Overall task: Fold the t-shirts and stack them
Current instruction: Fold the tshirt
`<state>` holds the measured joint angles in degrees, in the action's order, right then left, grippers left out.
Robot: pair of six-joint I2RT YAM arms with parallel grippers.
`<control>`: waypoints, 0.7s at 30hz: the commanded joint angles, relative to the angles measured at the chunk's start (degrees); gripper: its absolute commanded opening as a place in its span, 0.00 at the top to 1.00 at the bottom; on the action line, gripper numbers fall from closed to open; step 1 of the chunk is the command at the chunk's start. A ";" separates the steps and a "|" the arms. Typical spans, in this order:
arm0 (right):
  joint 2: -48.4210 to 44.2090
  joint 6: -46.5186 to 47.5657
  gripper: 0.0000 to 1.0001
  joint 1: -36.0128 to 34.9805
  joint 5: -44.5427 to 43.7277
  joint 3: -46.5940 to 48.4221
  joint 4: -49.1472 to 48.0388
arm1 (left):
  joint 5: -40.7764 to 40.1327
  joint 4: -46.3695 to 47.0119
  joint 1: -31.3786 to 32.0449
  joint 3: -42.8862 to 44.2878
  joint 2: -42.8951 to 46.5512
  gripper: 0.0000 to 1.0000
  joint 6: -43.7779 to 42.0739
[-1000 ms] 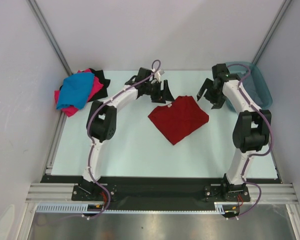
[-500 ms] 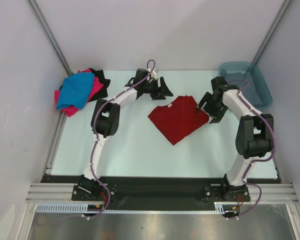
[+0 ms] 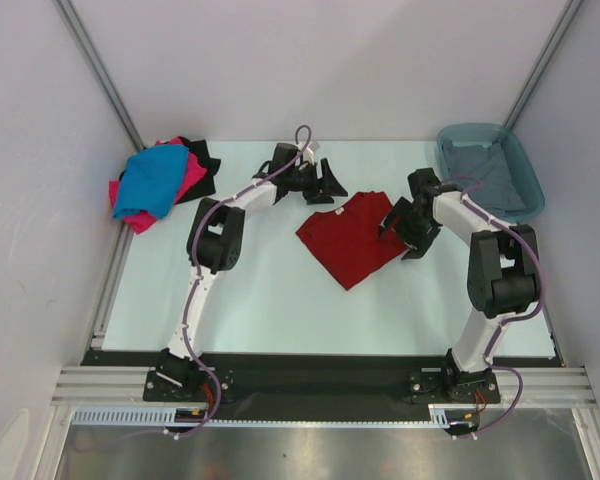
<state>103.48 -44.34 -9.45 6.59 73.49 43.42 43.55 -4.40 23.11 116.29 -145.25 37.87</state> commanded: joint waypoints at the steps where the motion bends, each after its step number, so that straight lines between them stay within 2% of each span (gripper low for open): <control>1: 0.31 -2.60 0.11 -0.39 2.37 0.07 -6.23 | 2.24 3.08 0.27 -0.89 -0.73 0.23 1.50; 8: 6.20 -2.16 0.12 -0.57 4.75 3.93 -9.05 | 4.26 6.25 0.62 -4.49 -1.26 0.24 3.53; 15: 11.21 0.12 0.13 -0.74 5.45 9.12 -9.40 | 7.16 7.30 2.11 -13.79 1.89 0.27 3.09; 18: 14.02 2.05 0.14 -0.74 6.15 13.06 -9.06 | 7.77 5.90 2.99 -18.27 4.97 0.28 1.42; 21: 17.27 4.16 0.15 -0.74 7.21 18.06 -7.74 | 8.13 -0.59 4.56 -20.57 8.13 0.28 -3.75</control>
<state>117.23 -43.35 -9.76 12.97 85.76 39.72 51.16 4.36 24.93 99.31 -140.20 40.36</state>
